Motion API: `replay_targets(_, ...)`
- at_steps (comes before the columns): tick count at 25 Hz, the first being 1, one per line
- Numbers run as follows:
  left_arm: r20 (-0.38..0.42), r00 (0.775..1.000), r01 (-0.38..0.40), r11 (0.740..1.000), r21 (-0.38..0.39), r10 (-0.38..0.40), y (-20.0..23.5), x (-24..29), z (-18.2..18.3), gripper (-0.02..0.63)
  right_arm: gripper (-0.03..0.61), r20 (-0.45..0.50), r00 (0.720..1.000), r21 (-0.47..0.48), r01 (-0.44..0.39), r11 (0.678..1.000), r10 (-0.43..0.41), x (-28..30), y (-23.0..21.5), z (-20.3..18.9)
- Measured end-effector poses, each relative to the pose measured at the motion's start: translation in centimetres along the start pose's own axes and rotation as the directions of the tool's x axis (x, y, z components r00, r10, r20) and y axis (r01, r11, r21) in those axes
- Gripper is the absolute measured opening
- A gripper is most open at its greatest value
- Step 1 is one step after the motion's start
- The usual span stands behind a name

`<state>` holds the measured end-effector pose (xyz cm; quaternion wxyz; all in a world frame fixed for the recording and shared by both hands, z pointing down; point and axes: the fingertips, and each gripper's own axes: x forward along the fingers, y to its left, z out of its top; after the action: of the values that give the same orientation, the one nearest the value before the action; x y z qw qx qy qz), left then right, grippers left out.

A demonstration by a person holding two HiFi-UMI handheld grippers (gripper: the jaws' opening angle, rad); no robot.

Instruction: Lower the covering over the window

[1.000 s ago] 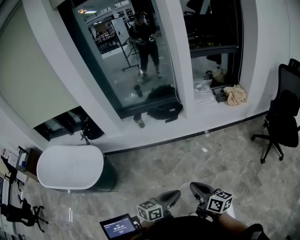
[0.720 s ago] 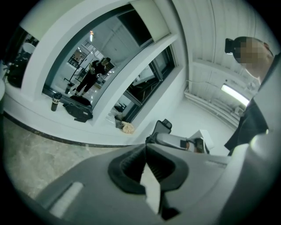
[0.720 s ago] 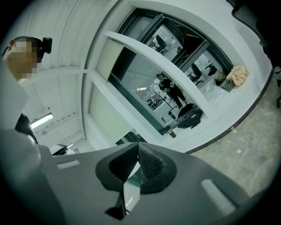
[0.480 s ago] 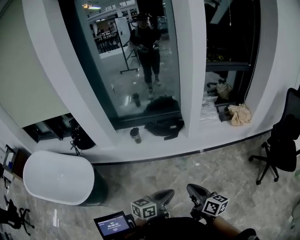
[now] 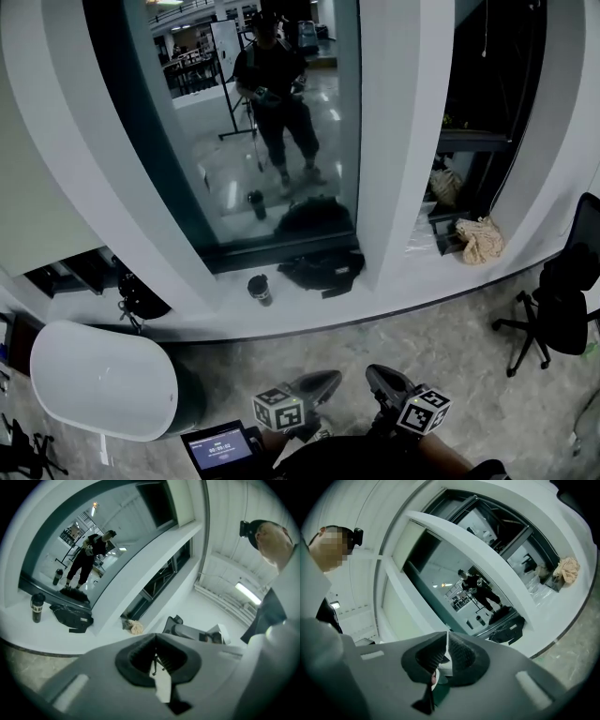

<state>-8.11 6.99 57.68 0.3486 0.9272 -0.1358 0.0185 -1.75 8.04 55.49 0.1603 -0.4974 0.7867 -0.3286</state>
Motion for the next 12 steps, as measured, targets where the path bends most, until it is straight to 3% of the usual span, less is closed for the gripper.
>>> replay_targets(5, -0.013, 1.000, -0.025, 0.999, -0.023, 0.025, 3.0, 2.5, 1.3, 0.002, 0.023, -0.007, 1.000, 0.036, -0.008, 0.999, 0.008, 2.6, -3.6, 1.7)
replay_targets(12, 0.035, 0.995, -0.097, 0.995, 0.038, 0.095, 5.8, 9.7, 7.4, 0.002, 0.023, -0.057, 0.990, 0.042, -0.130, 0.991, 0.133, 6.9, -9.5, 7.9)
